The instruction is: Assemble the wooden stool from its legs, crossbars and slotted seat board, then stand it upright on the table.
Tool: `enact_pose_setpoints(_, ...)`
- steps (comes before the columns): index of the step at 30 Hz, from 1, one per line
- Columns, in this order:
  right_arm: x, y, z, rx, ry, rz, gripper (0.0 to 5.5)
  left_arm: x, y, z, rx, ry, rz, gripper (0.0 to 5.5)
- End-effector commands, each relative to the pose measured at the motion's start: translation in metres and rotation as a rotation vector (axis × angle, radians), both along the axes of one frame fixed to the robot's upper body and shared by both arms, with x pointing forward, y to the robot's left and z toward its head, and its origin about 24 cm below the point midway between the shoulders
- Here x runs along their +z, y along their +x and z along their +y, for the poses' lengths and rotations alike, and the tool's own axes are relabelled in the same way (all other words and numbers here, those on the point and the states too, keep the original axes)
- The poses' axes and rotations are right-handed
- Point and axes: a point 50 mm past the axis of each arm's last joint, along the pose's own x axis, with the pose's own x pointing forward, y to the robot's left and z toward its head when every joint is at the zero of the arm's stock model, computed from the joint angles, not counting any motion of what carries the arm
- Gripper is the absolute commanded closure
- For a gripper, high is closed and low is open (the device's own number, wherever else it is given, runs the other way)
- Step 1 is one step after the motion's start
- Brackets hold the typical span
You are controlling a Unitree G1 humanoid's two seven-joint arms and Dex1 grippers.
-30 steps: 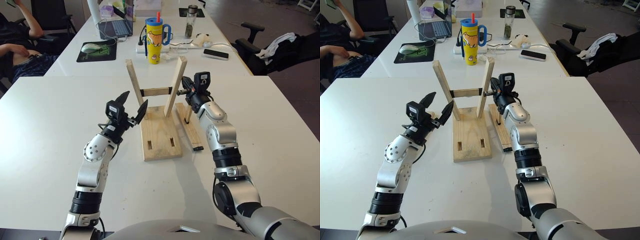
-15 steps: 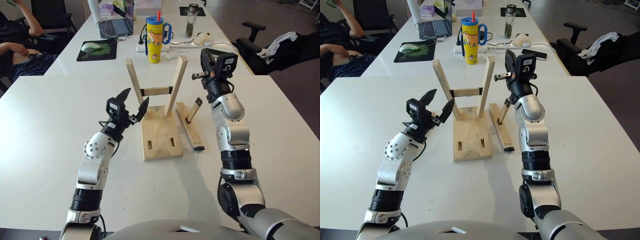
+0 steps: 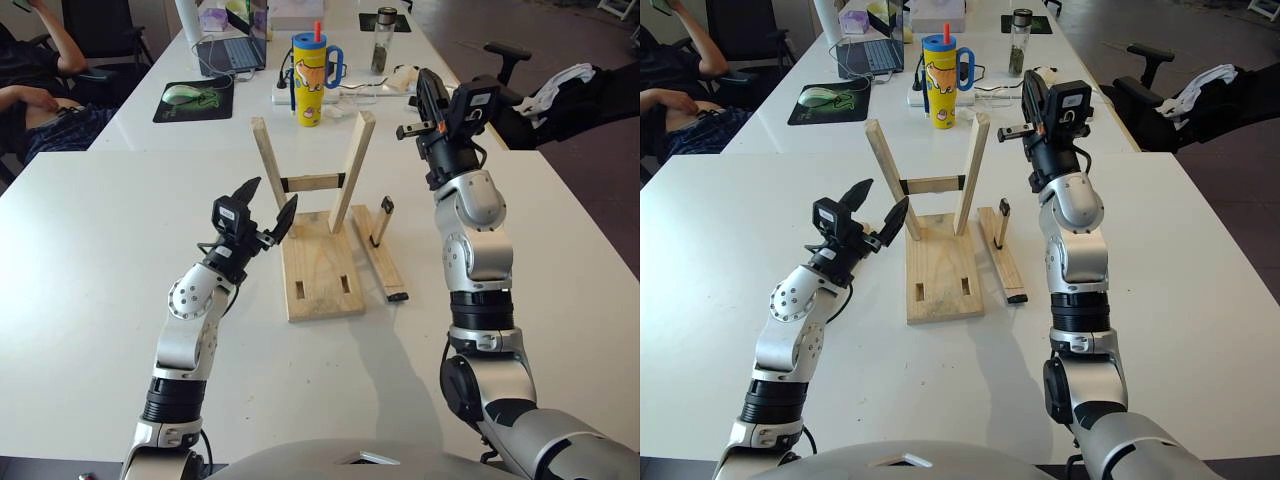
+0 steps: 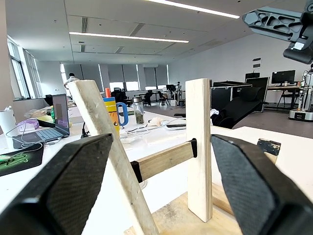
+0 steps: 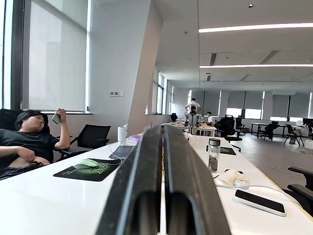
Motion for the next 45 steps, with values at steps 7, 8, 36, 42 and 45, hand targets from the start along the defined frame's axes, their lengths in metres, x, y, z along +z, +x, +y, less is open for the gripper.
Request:
enact_pose_setpoints(7, -0.016, 0.004, 0.014, 0.027, 0.024, 0.121, 5.48, -0.003, -0.001, 0.004, 0.01, 0.005, 0.017, 1.83)
enact_pose_setpoints(8, -0.039, 0.008, 0.016, 0.021, 0.041, 0.254, 5.48, -0.002, -0.001, 0.005, 0.014, 0.006, 0.016, 1.83)
enact_pose_setpoints(36, -0.044, -0.056, 0.043, 0.338, -0.178, 0.195, 5.48, -0.004, 0.0, 0.012, 0.044, 0.023, 0.012, 1.83)
enact_pose_setpoints(42, -0.129, -0.11, 0.012, 0.406, -0.242, 0.658, 4.87, -0.006, -0.003, 0.019, 0.076, 0.025, 0.018, 1.83)
enact_pose_setpoints(45, -0.143, -0.106, -0.004, 0.302, -0.163, 0.806, 4.45, -0.009, -0.004, 0.019, 0.067, 0.021, 0.033, 1.57)
